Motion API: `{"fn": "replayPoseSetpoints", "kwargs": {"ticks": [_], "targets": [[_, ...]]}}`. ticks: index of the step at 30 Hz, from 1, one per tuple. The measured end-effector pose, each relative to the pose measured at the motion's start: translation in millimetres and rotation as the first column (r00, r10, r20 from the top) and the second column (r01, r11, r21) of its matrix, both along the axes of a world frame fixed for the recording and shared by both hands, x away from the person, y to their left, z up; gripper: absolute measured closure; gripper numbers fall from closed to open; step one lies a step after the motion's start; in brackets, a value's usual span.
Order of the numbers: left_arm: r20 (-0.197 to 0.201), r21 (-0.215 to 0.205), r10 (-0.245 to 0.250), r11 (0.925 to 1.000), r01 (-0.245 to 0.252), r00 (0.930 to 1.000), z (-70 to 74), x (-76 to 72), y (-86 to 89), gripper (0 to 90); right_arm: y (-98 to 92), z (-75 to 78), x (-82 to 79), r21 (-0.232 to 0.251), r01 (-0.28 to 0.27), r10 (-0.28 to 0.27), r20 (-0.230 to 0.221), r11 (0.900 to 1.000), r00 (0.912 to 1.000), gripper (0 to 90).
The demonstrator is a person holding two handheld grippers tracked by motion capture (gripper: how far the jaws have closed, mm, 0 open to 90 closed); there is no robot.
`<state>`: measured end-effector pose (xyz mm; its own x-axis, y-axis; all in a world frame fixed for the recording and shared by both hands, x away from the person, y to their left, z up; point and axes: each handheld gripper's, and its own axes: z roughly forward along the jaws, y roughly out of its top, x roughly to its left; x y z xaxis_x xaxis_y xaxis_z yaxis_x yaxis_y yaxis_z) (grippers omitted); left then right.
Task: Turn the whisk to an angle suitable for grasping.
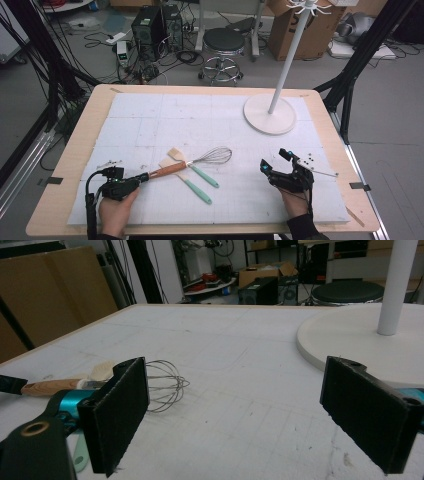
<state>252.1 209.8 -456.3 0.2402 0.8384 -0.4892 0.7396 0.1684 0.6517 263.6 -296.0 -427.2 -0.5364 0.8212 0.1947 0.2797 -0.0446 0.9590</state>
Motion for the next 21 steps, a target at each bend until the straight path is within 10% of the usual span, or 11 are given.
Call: {"fn": "replayPoseSetpoints", "kwargs": {"ticks": [21], "targets": [[-0.009,-0.059,-0.009,0.9982,0.008,0.9999,-2.0,24.5,-14.1,89.8,-13.9,-0.8,-8.8,0.002,0.044,-0.044,0.002,0.999,0.9990,11.6]]}}
